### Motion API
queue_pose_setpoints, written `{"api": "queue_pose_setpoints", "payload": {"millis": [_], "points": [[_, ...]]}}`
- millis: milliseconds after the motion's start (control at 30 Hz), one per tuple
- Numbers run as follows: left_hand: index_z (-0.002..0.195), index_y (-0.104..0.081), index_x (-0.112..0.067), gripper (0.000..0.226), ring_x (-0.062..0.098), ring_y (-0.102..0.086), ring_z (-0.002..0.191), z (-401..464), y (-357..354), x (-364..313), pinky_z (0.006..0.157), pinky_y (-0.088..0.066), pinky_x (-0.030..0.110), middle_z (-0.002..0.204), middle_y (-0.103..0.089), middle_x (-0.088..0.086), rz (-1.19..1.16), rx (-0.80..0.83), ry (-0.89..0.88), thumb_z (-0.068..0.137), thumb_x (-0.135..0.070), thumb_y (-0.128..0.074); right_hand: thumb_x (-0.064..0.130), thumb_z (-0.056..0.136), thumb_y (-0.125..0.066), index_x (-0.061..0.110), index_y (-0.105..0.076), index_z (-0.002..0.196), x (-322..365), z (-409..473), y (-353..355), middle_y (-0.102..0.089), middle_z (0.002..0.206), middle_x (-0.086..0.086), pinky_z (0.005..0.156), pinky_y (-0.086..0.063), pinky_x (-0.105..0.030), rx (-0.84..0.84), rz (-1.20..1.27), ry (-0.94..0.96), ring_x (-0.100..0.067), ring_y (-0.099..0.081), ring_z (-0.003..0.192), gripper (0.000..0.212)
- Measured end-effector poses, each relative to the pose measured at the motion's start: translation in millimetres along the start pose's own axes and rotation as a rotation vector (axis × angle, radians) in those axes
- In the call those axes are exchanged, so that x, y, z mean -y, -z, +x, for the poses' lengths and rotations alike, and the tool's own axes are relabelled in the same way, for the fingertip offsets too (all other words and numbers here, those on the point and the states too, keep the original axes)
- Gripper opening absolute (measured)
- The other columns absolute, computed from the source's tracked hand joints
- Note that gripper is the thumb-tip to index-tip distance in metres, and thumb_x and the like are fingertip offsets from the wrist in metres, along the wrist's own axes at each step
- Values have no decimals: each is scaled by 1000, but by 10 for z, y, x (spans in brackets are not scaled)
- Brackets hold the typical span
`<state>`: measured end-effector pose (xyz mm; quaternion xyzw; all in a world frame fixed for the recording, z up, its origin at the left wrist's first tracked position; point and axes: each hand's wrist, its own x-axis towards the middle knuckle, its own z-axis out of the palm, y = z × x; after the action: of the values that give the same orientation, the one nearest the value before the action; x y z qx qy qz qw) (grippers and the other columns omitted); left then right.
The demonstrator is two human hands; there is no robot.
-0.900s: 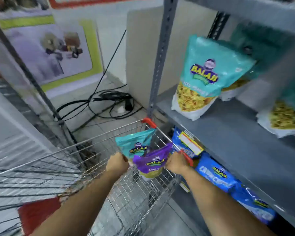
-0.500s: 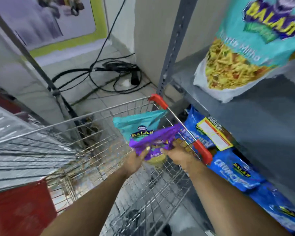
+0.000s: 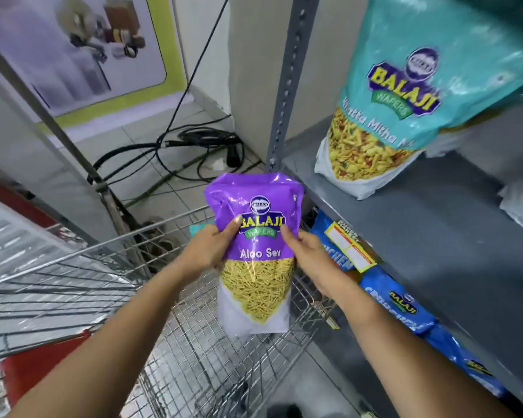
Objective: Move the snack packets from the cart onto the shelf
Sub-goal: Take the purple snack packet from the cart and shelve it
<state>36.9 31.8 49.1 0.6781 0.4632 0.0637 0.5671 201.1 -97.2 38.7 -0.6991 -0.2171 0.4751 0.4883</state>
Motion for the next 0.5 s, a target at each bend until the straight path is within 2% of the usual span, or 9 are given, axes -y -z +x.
{"api": "queue_pose_setpoints", "payload": {"millis": [67, 100, 167, 200, 233, 267, 300, 400, 500], "points": [[89, -71, -7, 74, 31, -74, 74, -120, 77, -335, 69, -58, 41, 87, -78, 13, -24, 26, -3, 79, -76, -47, 65, 73, -66, -2, -65, 90, 248, -178, 79, -71, 107, -25, 78, -46, -32, -26, 56, 33, -14, -59, 84, 68], [87, -71, -9, 66, 26, -71, 67, -174, 84, -485, 63, -54, 35, 82, -77, 9, -18, 39, -24, 84, -70, -48, 66, 73, -66, -5, -63, 89, 358, -262, 140, -68, 107, -29, 77, -44, -31, -50, 77, 62, -14, -58, 82, 73], [86, -71, -5, 69, 23, -68, 63, -275, 59, -778, 61, -51, 32, 78, -76, 7, 31, 52, -76, 86, -70, -46, 51, 85, -63, 3, -68, 82, 537, -459, 297, -77, 89, -13, 68, -48, -22, -87, 114, 111, -8, -63, 72, 48], [89, -70, -4, 78, 27, -72, 69, -334, 22, -924, 67, -55, 37, 81, -78, 9, 35, 70, -104, 80, -77, -46, 47, 87, -62, 8, -70, 82, 593, -558, 396, -78, 82, -6, 64, -50, -20, -108, 138, 136, -6, -64, 69, 40], [93, -70, -5, 88, 31, -74, 79, -392, -43, -1070, 78, -59, 45, 88, -79, 12, 37, 92, -143, 71, -86, -45, 50, 84, -62, 7, -71, 85, 667, -695, 504, -78, 83, -10, 67, -50, -23, -137, 149, 163, -8, -64, 72, 43], [96, -69, -7, 96, 34, -74, 87, -443, -139, -1207, 86, -57, 51, 93, -79, 13, 48, 112, -182, 63, -92, -43, 56, 80, -63, 3, -69, 88, 716, -831, 622, -75, 91, -21, 71, -48, -28, -178, 140, 198, -12, -62, 77, 54], [98, -69, -9, 99, 34, -73, 92, -481, -252, -1333, 91, -55, 52, 95, -78, 13, 71, 125, -237, 60, -95, -40, 61, 77, -64, -1, -66, 90, 767, -980, 743, -69, 99, -30, 74, -44, -34, -223, 142, 250, -15, -57, 81, 63], [91, -69, -7, 104, 33, -70, 92, -643, -720, -1736, 91, -54, 47, 92, -76, 14, 217, 123, -382, 60, -97, -28, 55, 81, -64, 2, -66, 94, 793, -1454, 1200, -66, 110, -31, 77, -48, -47, -350, 181, 345, -18, -53, 88, 54], [83, -66, -4, 112, 35, -69, 88, -865, -1361, -2141, 85, -54, 47, 83, -73, 17, 290, 218, -517, 54, -102, -20, 59, 77, -67, -2, -60, 89, 709, -1968, 1720, -64, 99, -38, 75, -42, -39, -539, 189, 418, -19, -51, 83, 63]]}}
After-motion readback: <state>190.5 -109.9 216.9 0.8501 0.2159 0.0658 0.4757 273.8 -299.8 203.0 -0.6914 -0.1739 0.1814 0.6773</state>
